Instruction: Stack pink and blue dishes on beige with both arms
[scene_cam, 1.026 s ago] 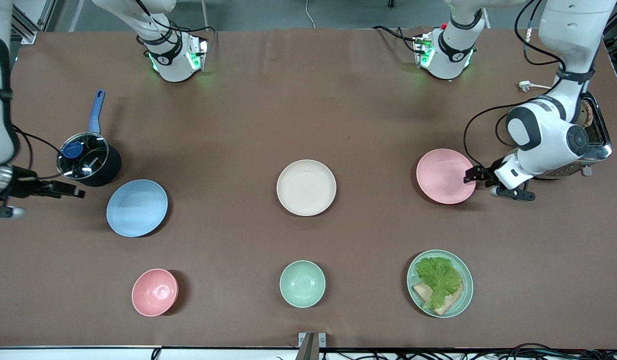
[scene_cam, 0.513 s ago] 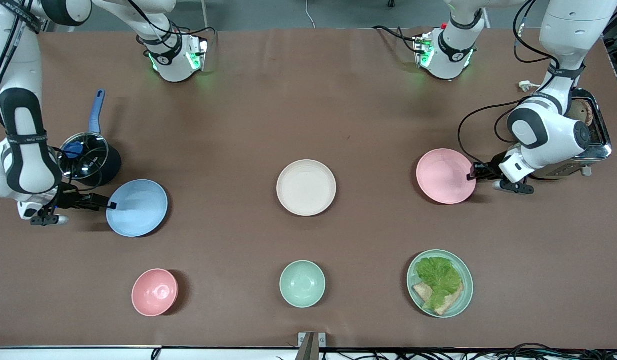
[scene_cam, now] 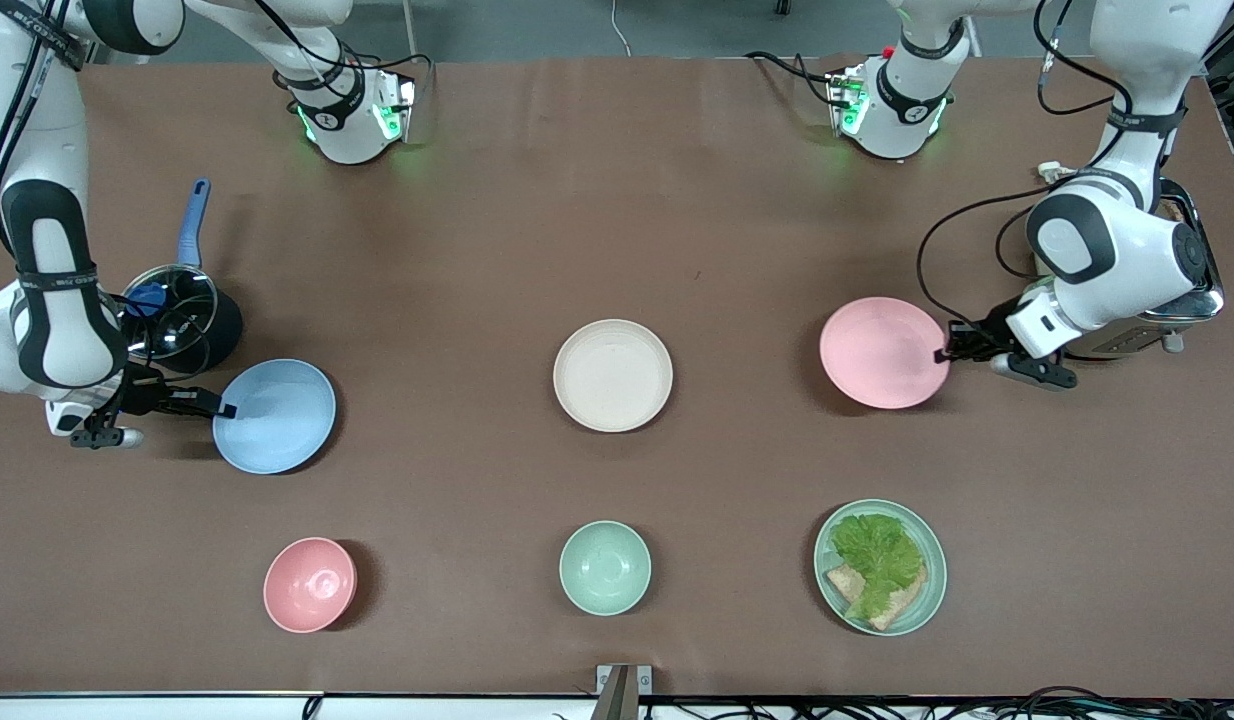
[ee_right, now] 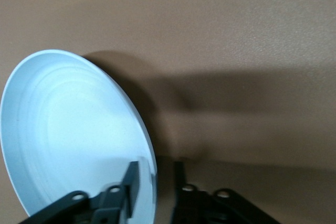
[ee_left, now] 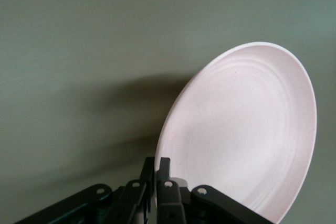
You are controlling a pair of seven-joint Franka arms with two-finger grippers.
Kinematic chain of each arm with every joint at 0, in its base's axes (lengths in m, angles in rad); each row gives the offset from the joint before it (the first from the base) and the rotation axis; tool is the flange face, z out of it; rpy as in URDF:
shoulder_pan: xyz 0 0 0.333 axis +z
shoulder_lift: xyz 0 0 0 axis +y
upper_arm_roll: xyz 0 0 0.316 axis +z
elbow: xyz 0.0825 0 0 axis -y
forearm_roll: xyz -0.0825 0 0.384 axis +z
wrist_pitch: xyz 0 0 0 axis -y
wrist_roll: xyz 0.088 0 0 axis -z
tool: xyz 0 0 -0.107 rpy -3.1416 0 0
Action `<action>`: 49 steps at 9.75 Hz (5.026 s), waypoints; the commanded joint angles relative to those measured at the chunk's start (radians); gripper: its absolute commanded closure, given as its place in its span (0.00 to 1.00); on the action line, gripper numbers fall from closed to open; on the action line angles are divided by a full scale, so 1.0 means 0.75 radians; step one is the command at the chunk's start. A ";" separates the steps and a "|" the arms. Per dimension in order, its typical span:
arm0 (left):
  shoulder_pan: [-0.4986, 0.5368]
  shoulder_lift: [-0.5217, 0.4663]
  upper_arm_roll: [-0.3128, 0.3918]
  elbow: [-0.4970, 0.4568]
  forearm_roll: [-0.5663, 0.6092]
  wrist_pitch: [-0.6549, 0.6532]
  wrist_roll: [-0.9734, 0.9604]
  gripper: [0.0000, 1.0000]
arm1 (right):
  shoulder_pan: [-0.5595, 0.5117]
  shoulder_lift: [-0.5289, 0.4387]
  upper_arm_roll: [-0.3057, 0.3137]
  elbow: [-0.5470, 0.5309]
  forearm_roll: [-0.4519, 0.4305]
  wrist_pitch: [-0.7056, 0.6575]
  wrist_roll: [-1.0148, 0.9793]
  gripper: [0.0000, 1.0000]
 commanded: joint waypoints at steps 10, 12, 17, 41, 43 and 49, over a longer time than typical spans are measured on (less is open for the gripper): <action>-0.080 0.565 -0.833 0.315 0.330 0.588 -1.279 1.00 | 0.119 -0.563 0.235 0.136 -0.576 -0.536 1.023 0.99; -0.091 0.627 -0.833 0.369 0.583 0.588 -1.528 0.99 | 0.117 -0.588 0.449 0.124 -0.574 -0.561 1.293 0.99; -0.080 0.526 -0.833 0.359 0.979 0.560 -1.886 0.00 | 0.117 -0.605 0.847 0.048 -0.547 -0.455 1.727 0.99; -0.052 -0.310 -0.007 1.089 0.850 -1.226 -0.955 0.00 | 0.064 -0.547 0.979 0.357 -1.026 -0.494 2.009 0.00; -0.050 -0.309 -0.007 1.075 0.848 -1.226 -0.963 0.00 | 0.072 -0.651 0.763 0.487 -1.026 -0.675 1.917 0.00; -0.041 -0.309 -0.011 1.070 0.840 -1.220 -1.010 0.00 | 0.095 -0.797 0.336 0.634 -1.009 -0.908 1.260 0.00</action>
